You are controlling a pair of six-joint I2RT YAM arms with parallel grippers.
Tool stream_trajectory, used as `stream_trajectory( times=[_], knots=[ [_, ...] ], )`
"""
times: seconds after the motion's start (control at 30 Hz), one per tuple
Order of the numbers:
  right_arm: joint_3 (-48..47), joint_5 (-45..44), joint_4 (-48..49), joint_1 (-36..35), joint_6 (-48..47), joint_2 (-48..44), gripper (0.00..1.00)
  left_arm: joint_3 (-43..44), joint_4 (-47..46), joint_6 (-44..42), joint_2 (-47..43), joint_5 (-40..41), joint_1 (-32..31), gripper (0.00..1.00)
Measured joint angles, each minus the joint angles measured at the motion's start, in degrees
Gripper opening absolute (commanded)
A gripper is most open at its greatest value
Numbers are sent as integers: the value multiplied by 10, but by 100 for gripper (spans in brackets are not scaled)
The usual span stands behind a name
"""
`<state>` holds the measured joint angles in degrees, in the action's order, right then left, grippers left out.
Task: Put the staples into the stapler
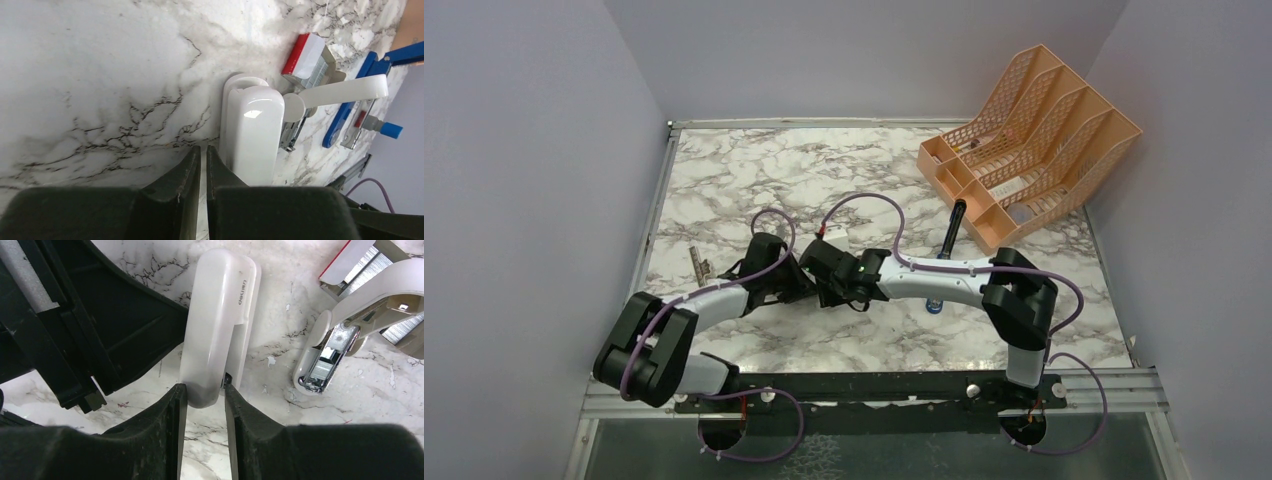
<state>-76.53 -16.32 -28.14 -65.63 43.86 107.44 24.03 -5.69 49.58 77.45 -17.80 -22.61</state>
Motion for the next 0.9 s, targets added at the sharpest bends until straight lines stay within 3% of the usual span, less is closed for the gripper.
stream_trajectory(
  times=[0.3, 0.67, 0.9],
  knots=[
    [-7, -5, -13, 0, 6, 0, 49, 8, 75, -15, -46, 71, 0, 13],
    [-7, -37, -25, -1, 34, -8, 40, 22, 113, -26, -54, 106, 0, 13],
    [-2, -56, -33, 0, 37, -31, 50, 28, 123, -35, -54, 119, 0, 13]
  ],
)
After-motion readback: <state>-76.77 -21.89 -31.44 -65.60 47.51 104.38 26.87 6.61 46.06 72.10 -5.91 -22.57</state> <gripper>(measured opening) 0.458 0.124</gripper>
